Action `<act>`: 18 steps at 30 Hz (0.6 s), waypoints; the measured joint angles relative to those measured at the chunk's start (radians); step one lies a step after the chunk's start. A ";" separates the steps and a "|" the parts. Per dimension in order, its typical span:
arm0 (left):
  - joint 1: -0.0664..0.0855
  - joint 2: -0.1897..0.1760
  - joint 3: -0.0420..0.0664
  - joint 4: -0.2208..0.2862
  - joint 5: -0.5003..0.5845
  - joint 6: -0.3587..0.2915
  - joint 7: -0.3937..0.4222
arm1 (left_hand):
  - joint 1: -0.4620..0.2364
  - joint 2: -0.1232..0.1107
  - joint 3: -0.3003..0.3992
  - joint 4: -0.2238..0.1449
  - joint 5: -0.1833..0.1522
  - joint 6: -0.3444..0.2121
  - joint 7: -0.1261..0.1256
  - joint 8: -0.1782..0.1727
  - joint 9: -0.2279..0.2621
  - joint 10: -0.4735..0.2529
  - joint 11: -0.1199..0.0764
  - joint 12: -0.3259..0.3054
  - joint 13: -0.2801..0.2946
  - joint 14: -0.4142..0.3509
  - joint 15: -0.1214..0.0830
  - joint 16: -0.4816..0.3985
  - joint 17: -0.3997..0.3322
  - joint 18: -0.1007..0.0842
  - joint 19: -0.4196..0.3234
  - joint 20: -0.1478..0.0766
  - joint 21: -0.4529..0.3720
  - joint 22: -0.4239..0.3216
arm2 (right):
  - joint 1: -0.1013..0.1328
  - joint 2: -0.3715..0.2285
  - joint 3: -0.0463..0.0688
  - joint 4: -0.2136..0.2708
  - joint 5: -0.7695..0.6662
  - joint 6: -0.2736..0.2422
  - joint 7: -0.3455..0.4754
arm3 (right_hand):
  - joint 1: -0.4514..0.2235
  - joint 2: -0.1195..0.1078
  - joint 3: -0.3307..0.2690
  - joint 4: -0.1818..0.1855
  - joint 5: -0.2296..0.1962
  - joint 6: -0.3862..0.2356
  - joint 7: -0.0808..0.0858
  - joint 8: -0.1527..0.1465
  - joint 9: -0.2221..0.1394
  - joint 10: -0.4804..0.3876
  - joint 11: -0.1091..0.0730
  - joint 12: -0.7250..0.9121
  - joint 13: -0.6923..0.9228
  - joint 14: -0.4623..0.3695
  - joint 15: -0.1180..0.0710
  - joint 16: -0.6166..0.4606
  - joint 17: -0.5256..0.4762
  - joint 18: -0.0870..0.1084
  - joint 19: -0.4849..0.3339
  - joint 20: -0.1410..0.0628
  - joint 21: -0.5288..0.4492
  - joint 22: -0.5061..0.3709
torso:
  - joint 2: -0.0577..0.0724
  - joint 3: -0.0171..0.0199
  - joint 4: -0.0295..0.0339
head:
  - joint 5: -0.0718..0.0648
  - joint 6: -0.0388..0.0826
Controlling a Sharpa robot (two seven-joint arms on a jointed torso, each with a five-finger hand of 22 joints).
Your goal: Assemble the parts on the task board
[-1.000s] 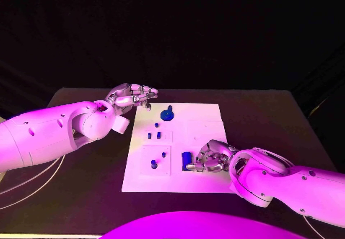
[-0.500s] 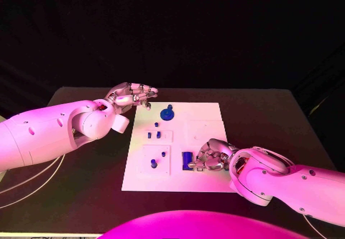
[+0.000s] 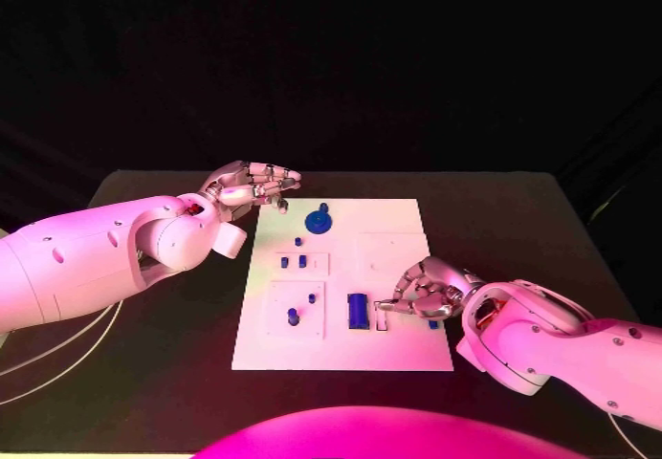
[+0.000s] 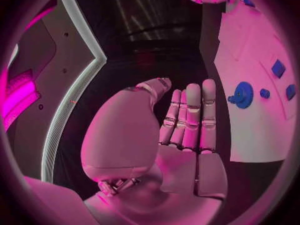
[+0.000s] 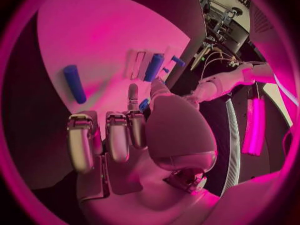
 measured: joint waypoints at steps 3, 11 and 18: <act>-0.001 0.001 -0.001 -0.001 0.001 -0.001 0.003 | 0.000 0.000 0.000 0.000 0.000 0.000 0.000 0.000 0.000 0.000 0.000 0.000 0.000 0.000 0.000 0.000 0.000 0.000 0.000 0.000 -0.003 0.000 | 0.023 -0.053 0.003 0.016 0.041 -0.018 0.055 | 0.017 -0.010 0.010 -0.007 0.000 -0.017 0.014 -0.017 -0.009 -0.001 0.009 0.000 0.000 0.002 0.009 0.000 0.000 0.000 -0.002 0.002 0.000 0.000 | -0.001 0.0001 -0.0006 | -0.007 0.003; -0.005 0.001 -0.001 0.013 0.008 -0.003 0.019 | -0.004 -0.004 -0.006 0.006 0.000 0.000 0.000 0.000 0.000 0.000 0.000 0.004 0.000 0.000 0.000 0.000 0.000 0.000 0.000 0.000 -0.003 -0.001 | 0.035 -0.145 0.000 0.026 0.065 -0.011 0.111 | 0.049 -0.023 0.018 -0.009 0.000 -0.019 0.016 -0.021 -0.013 -0.001 0.012 0.000 0.000 0.002 0.009 0.000 0.000 0.000 0.000 0.007 0.000 0.001 | -0.001 0.0007 -0.0017 | -0.023 0.012; -0.008 -0.003 -0.002 0.023 0.013 -0.004 0.030 | -0.005 -0.005 -0.006 0.006 0.000 0.000 0.000 0.000 0.000 0.000 0.000 0.004 0.000 0.000 0.000 0.000 0.000 0.000 0.000 0.000 -0.003 -0.002 | -0.010 -0.179 -0.003 0.022 -0.017 0.030 0.089 | 0.067 -0.027 0.025 -0.010 0.000 -0.014 0.011 -0.021 -0.014 -0.001 0.012 0.000 0.000 0.002 0.009 0.000 0.000 0.000 0.000 0.007 0.000 0.001 | 0.001 0.0020 -0.0020 | -0.035 0.013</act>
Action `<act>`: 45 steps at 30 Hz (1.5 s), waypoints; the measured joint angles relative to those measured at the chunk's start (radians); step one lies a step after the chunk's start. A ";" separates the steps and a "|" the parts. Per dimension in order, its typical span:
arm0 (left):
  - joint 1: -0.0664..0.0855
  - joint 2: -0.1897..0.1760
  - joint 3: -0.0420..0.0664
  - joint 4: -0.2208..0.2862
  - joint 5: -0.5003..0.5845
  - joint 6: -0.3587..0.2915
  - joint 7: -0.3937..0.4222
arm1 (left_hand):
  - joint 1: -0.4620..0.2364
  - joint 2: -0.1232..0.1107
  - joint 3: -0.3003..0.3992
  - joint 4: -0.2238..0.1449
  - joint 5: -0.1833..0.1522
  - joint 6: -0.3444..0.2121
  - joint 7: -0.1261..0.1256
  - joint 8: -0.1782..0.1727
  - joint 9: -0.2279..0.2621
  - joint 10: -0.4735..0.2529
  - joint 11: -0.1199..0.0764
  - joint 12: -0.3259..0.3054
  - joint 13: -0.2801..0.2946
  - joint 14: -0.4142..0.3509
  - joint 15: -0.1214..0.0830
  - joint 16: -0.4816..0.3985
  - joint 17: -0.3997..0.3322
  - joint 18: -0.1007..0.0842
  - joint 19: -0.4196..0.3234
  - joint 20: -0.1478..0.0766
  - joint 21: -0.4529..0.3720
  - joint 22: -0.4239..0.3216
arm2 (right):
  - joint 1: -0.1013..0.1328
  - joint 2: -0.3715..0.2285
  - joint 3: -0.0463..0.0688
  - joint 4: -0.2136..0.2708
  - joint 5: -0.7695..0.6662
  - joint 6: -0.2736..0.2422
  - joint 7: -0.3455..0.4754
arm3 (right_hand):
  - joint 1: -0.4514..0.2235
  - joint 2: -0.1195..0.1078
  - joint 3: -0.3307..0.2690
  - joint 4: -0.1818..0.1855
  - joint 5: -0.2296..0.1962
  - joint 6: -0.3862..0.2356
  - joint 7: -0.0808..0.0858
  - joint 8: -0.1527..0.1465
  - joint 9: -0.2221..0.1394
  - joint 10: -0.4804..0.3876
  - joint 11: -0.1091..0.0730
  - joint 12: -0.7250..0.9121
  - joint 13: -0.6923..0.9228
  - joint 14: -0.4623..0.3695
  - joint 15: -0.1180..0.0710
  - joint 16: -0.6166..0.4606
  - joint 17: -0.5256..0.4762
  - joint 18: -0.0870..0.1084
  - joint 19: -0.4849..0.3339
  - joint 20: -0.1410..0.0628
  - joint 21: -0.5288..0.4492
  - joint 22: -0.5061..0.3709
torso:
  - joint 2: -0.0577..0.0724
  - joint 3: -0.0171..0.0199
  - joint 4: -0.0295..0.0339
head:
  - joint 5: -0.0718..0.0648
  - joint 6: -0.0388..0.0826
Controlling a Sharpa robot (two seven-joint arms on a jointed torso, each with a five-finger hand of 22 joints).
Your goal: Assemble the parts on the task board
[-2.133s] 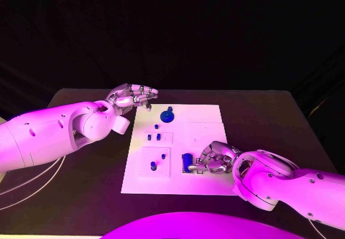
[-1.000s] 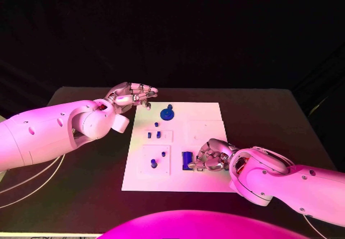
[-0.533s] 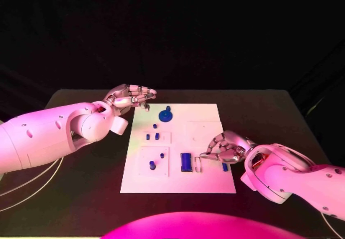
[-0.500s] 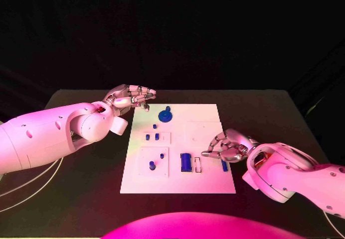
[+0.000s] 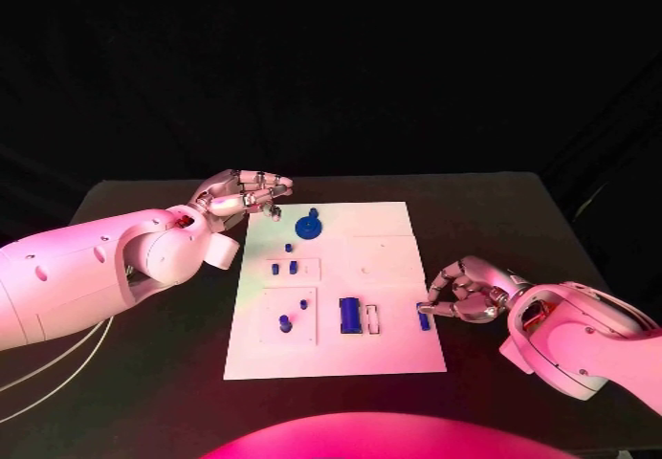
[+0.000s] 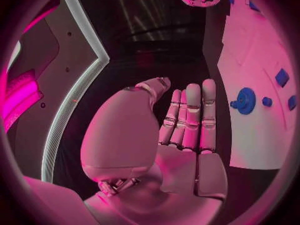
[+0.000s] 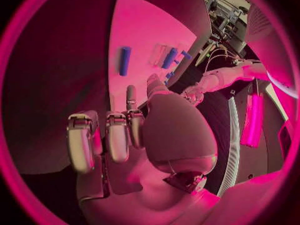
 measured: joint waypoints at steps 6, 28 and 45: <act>-0.001 -0.002 0.000 0.002 0.002 -0.001 0.003 | 0.000 0.000 0.000 0.000 0.000 0.000 0.000 0.000 0.001 0.000 0.000 0.005 0.000 0.000 0.000 0.000 0.000 0.000 0.000 0.000 -0.004 0.000 | -0.033 0.003 -0.002 -0.007 -0.075 0.027 -0.049 | 0.000 0.000 0.004 0.004 0.000 0.007 0.000 0.000 -0.002 0.000 0.000 0.000 0.000 0.000 0.000 0.000 0.000 0.000 0.000 0.000 0.000 0.000 | 0.001 0.0000 0.0010 | -0.001 -0.003; -0.002 -0.010 0.000 0.003 0.006 0.000 0.000 | -0.004 0.004 -0.003 0.003 0.000 0.000 0.000 0.004 0.001 0.000 0.000 0.005 0.000 0.000 0.000 0.000 0.000 0.000 0.000 0.000 -0.004 -0.001 | -0.052 0.075 0.003 -0.044 -0.177 0.043 -0.150 | -0.008 0.008 0.024 0.006 0.000 0.032 -0.006 0.001 -0.002 0.000 0.000 0.000 0.001 0.000 0.000 0.000 0.001 0.000 0.000 0.000 0.000 0.000 | 0.001 -0.0029 0.0038 | 0.002 -0.012; -0.002 -0.012 0.000 0.003 0.006 0.001 -0.009 | -0.004 0.004 0.000 0.006 0.000 0.000 0.000 0.004 0.001 0.000 0.000 0.005 0.000 0.000 0.000 0.000 0.000 0.000 0.000 0.000 -0.004 -0.002 | -0.048 0.134 0.007 -0.048 -0.324 0.113 -0.210 | 0.113 -0.036 0.143 -0.020 0.002 0.049 -0.013 -0.027 0.105 -0.001 -0.001 -0.004 0.001 0.000 0.000 0.000 0.000 0.000 0.000 0.000 0.000 -0.001 | 0.000 -0.0031 0.0032 | 0.006 -0.018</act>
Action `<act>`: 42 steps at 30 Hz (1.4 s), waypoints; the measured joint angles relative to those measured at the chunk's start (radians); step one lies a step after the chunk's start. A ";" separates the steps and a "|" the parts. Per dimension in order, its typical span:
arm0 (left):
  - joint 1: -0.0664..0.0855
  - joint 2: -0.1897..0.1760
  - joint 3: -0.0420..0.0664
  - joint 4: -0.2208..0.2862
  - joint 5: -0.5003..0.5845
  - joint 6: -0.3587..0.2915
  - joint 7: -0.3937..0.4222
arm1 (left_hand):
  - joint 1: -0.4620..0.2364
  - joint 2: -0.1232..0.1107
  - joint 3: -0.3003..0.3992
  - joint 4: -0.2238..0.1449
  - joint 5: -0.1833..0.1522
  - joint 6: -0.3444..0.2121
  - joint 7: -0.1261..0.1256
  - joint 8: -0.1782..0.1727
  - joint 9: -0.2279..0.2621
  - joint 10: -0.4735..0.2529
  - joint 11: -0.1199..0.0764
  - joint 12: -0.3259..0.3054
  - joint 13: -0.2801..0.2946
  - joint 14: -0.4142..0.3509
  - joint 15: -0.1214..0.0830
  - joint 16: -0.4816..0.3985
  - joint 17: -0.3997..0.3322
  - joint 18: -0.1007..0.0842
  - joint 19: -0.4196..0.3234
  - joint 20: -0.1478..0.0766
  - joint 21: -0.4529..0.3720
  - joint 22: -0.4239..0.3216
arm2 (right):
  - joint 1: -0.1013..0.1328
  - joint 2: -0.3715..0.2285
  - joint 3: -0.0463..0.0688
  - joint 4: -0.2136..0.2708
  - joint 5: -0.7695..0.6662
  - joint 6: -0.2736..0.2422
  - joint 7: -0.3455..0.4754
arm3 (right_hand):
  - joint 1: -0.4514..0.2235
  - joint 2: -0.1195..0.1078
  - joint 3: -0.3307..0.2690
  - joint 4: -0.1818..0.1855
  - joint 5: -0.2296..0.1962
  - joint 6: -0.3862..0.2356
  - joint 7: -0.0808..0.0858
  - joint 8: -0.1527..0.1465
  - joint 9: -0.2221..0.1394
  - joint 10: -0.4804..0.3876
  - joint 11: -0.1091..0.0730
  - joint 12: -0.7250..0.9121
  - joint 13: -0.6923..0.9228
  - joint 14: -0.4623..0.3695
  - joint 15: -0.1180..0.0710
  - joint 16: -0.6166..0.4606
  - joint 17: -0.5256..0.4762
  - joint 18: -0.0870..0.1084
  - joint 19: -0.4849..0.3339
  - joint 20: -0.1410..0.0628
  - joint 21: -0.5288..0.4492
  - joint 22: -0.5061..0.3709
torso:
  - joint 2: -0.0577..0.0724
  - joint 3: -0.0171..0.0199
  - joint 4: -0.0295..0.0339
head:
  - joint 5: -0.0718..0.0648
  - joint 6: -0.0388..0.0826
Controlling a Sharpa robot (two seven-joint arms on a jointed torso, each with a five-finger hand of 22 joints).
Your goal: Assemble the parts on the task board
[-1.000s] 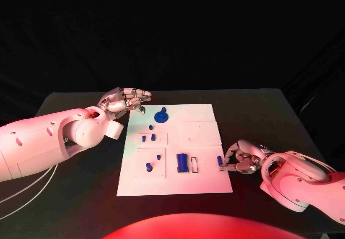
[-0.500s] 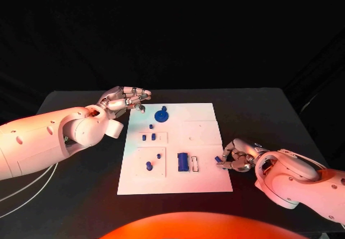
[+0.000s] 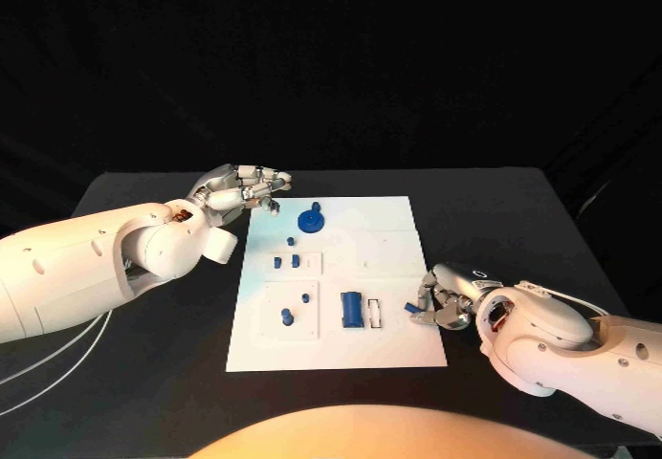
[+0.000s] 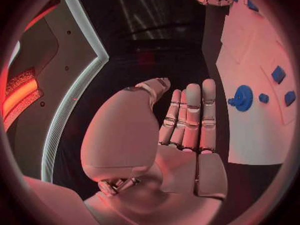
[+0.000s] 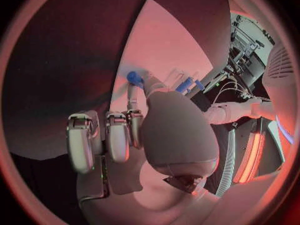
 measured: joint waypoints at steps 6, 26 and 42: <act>0.000 -0.001 0.000 0.000 0.000 0.000 -0.004 | 0.000 0.000 0.000 0.000 0.000 0.000 0.000 0.000 0.000 0.000 0.000 0.000 0.000 0.000 0.000 0.000 0.000 0.000 0.000 0.000 0.000 0.000 | 0.000 0.004 -0.001 0.011 -0.030 0.006 -0.012 | 0.033 0.009 0.030 0.012 0.001 0.014 -0.007 -0.005 -0.084 0.001 -0.007 0.000 0.000 0.000 0.000 0.000 0.000 0.000 0.000 0.000 0.000 0.000 | 0.000 -0.0002 0.0000 | 0.005 0.000; 0.000 -0.001 0.000 -0.001 0.000 0.000 -0.010 | 0.000 0.000 0.000 0.000 0.000 0.000 0.000 0.000 0.001 0.000 0.000 0.000 -0.001 0.000 0.000 0.000 0.000 0.000 0.000 0.000 -0.004 -0.001 | 0.042 0.029 -0.009 0.060 0.285 -0.144 -0.014 | -0.028 0.024 0.157 -0.005 0.000 0.027 -0.014 -0.002 -0.154 -0.001 -0.016 0.000 0.000 0.000 -0.008 0.000 0.000 0.000 0.000 -0.008 0.000 0.000 | 0.000 -0.0002 0.0000 | 0.009 0.000; 0.000 -0.001 0.000 0.000 0.000 0.001 -0.011 | 0.000 0.000 0.000 0.000 0.000 0.000 0.000 0.004 0.000 0.000 0.000 0.000 -0.001 0.000 0.000 0.000 0.000 0.000 0.000 0.000 -0.004 -0.002 | 0.027 0.107 -0.011 0.023 0.486 -0.167 -0.010 | -0.161 0.018 0.155 0.024 0.000 0.030 -0.016 0.008 -0.134 -0.001 -0.016 0.000 0.000 0.000 -0.008 0.000 0.000 0.000 0.000 -0.007 0.000 0.001 | 0.001 0.0005 0.0001 | 0.010 -0.003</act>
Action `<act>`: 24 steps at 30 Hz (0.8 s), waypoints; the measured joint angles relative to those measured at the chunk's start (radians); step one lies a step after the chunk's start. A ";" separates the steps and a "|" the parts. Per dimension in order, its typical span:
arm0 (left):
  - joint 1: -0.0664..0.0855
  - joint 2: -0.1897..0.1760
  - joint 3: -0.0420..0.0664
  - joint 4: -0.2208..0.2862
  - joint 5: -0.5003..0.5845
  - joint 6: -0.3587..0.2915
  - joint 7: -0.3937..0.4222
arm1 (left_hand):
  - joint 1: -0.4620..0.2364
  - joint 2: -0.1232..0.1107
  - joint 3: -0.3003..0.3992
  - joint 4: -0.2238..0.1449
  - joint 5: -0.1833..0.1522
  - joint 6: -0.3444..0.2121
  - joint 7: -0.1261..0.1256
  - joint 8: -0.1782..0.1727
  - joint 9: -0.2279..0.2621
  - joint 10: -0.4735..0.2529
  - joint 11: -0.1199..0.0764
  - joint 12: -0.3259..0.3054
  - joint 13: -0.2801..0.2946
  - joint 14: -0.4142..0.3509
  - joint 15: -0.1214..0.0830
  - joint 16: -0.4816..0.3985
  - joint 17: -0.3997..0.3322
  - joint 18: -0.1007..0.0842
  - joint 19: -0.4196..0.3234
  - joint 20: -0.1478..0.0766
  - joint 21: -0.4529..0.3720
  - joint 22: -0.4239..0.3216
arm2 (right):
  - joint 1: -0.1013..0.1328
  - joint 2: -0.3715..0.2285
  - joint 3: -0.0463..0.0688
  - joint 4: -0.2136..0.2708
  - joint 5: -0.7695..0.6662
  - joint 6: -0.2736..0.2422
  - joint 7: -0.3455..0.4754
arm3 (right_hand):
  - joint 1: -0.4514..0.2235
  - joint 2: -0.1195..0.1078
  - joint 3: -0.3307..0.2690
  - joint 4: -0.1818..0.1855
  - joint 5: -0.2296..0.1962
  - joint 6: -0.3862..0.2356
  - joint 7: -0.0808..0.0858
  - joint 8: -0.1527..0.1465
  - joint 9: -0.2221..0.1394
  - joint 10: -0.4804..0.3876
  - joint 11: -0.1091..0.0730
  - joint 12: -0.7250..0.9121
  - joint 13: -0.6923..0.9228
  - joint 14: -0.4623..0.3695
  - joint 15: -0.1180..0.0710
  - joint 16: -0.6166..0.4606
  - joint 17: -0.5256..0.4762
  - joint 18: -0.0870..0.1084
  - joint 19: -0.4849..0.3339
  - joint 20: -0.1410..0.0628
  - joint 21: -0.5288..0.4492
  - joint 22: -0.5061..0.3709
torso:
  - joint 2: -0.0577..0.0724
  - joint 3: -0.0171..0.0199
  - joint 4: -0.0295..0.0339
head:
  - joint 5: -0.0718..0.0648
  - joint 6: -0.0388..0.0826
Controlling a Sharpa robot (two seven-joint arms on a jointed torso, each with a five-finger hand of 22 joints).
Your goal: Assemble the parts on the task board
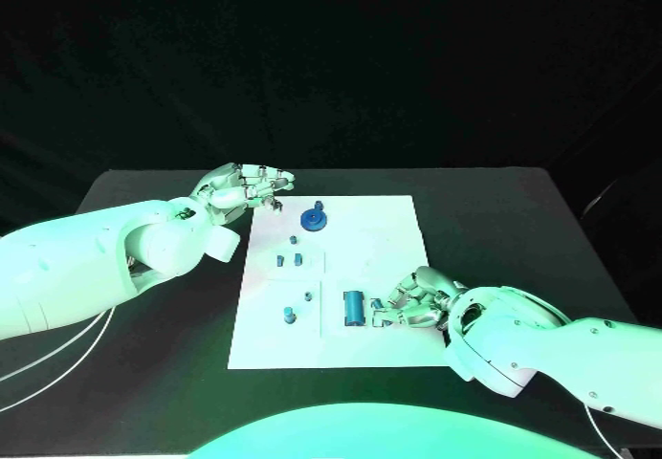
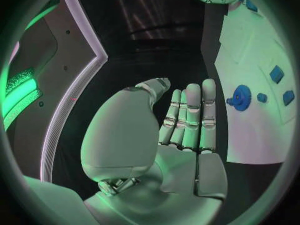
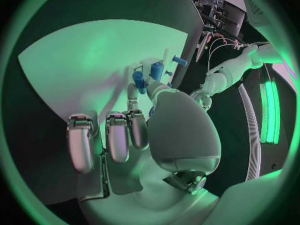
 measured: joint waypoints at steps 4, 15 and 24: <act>0.000 0.000 0.000 0.000 0.000 0.000 -0.001 | 0.000 0.000 0.000 0.000 0.000 0.000 0.000 0.000 0.000 0.000 0.000 0.000 0.000 0.000 0.000 0.000 0.000 0.000 0.000 0.000 0.000 0.000 | -0.002 0.014 0.000 -0.017 0.013 -0.001 -0.003 | -0.015 0.003 -0.003 0.003 0.000 0.001 -0.001 0.003 0.003 0.000 0.000 0.000 0.000 0.000 0.000 0.000 0.000 0.000 0.000 0.000 0.000 0.000 | 0.000 0.0004 -0.0004 | 0.001 0.000; 0.000 0.000 0.000 0.000 0.000 0.002 -0.003 | 0.000 0.000 0.000 0.000 0.000 0.000 0.000 0.000 0.000 0.000 0.000 0.000 -0.001 0.000 0.000 0.000 0.000 0.000 0.000 0.000 0.000 0.000 | -0.006 0.034 0.001 -0.041 0.018 0.001 -0.016 | -0.058 0.007 -0.011 0.005 0.000 0.005 0.003 0.011 0.009 0.000 0.000 0.001 0.000 0.000 0.000 0.000 0.000 0.000 0.000 0.000 0.000 0.000 | 0.000 0.0000 -0.0004 | 0.001 0.000; 0.000 0.000 0.000 0.000 0.000 0.003 -0.006 | 0.000 0.000 0.000 0.000 0.000 0.000 0.000 0.000 0.000 0.000 0.000 0.000 -0.001 0.000 0.000 0.000 0.000 0.000 0.000 0.000 0.000 0.000 | -0.009 0.041 0.001 -0.045 0.013 0.006 -0.019 | -0.089 0.006 -0.021 0.007 0.000 0.005 0.003 0.019 0.011 0.000 0.000 0.005 0.000 0.000 0.000 0.000 0.001 0.000 0.000 0.000 0.000 0.000 | 0.000 0.0005 -0.0006 | 0.000 0.000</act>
